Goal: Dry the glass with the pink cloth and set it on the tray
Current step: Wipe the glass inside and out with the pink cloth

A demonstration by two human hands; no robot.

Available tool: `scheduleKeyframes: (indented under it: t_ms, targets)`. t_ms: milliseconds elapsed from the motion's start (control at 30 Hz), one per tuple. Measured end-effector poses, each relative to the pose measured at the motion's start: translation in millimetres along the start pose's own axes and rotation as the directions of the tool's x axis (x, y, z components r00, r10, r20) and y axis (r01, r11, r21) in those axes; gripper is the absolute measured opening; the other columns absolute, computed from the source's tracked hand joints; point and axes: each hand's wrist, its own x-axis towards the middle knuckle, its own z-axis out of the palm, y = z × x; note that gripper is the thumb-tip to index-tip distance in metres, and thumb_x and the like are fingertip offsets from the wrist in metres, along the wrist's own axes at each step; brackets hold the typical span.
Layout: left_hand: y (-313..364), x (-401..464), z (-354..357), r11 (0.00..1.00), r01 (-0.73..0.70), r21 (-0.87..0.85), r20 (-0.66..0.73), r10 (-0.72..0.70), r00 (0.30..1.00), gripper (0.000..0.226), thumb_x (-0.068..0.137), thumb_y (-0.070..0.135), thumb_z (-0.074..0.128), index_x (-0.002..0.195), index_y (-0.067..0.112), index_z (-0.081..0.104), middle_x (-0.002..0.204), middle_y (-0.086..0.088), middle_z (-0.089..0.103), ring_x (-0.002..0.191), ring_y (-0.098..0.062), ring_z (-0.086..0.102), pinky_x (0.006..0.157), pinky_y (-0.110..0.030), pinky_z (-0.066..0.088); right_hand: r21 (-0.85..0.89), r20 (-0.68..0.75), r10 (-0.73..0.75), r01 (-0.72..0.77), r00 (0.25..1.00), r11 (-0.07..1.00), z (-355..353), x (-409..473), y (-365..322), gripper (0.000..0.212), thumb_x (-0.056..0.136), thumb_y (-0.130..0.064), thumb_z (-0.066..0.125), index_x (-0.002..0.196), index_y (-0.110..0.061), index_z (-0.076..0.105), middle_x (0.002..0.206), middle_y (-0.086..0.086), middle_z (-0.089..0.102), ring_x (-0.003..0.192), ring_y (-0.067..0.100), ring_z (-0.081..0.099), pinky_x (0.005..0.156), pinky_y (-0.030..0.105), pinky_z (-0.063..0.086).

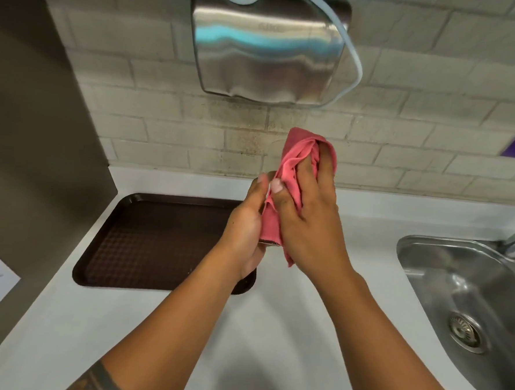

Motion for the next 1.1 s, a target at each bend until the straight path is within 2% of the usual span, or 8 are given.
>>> scheduleKeyframes:
  t_ms: [133,200,433,667,800,933,1000,1100]
  targets:
    - [-1.1,-0.5,-6.3,0.999,-0.011,-0.036,0.031,0.012,0.999,0.057,0.108,0.057,0.044,0.146,0.019,0.063,0.122,-0.016,0.076,0.109,-0.031,0.074,0.089,-0.042,0.062,0.311,0.046,0.193,-0.197,0.98,0.93,-5.1,-16.8,1.8,0.058,0.107,-0.059,0.039,0.159,-0.035,0.035,0.143,-0.004,0.063,0.122,0.005,0.066,0.093,0.016,0.057]
    - [-2.0,1.4,-7.2,0.997,-0.02,-0.079,0.05,0.024,0.998,0.053,0.108,0.055,0.044,0.144,0.02,0.063,0.126,-0.023,0.065,0.111,-0.037,0.069,0.106,-0.053,0.053,0.287,0.019,0.162,-0.161,0.987,0.944,-1.9,-32.8,0.5,0.057,0.108,-0.056,0.04,0.16,-0.033,0.033,0.137,-0.006,0.065,0.118,0.003,0.068,0.092,0.022,0.058]
    - [2.9,6.6,-9.5,0.994,-0.002,-0.105,-0.002,0.002,1.0,0.056,0.109,0.056,0.042,0.142,0.015,0.062,0.092,-0.015,0.073,0.078,-0.028,0.069,0.078,-0.039,0.057,0.084,0.044,0.016,-0.019,0.999,0.996,14.9,-83.9,-6.3,0.055,0.107,-0.053,0.032,0.14,-0.082,-0.002,0.166,-0.002,0.035,0.145,0.018,0.045,0.117,0.052,0.04]
    - [-0.6,1.1,-2.4,0.999,-0.01,-0.045,0.033,0.011,0.999,0.048,0.111,0.045,0.046,0.1,0.027,0.089,0.105,-0.003,0.086,0.101,-0.016,0.081,0.077,-0.029,0.064,-0.308,-0.073,-0.041,0.017,0.996,0.951,2.7,-12.8,-18.5,0.062,0.104,-0.044,0.037,0.163,-0.026,0.031,0.176,0.006,0.015,0.155,0.031,0.03,0.115,0.047,0.031]
    - [2.4,1.8,-2.1,0.998,-0.046,-0.038,0.023,0.047,0.999,0.055,0.11,0.056,0.039,0.132,0.021,0.076,0.124,-0.015,0.08,0.105,-0.029,0.08,0.072,-0.04,0.065,0.023,-0.021,0.071,-0.071,0.997,0.997,-8.8,21.1,-10.0,0.059,0.11,-0.05,0.039,0.163,-0.026,0.028,0.162,0.006,0.04,0.143,0.024,0.049,0.116,0.048,0.045]
    - [6.3,1.9,-7.0,0.997,-0.054,-0.057,0.038,0.057,0.998,0.059,0.109,0.059,0.037,0.147,0.019,0.06,0.13,-0.024,0.075,0.11,-0.037,0.077,0.085,-0.05,0.064,0.231,-0.004,0.146,-0.141,0.989,0.963,-5.2,3.2,-1.3,0.048,0.111,-0.051,0.037,0.145,-0.019,0.05,0.127,0.002,0.064,0.115,0.011,0.065,0.096,0.023,0.055]
    - [8.9,4.4,-10.0,0.994,-0.066,-0.082,0.011,0.067,0.998,0.057,0.109,0.059,0.037,0.143,0.021,0.062,0.124,-0.026,0.076,0.108,-0.036,0.076,0.099,-0.054,0.06,0.24,-0.01,0.133,-0.127,0.991,0.962,5.1,-20.7,-0.2,0.044,0.11,-0.052,0.036,0.131,-0.019,0.055,0.114,0.002,0.065,0.108,0.016,0.066,0.092,0.033,0.057]
    - [12.8,8.3,-13.1,0.994,-0.074,-0.085,-0.042,0.07,0.997,0.059,0.108,0.06,0.038,0.14,0.019,0.064,0.091,-0.016,0.077,0.079,-0.028,0.076,0.08,-0.044,0.063,0.191,0.02,0.132,-0.133,0.991,0.973,18.0,-60.0,-0.9,0.057,0.105,-0.061,0.033,0.15,-0.026,0.038,0.138,-0.003,0.053,0.132,0.018,0.047,0.106,0.035,0.048]
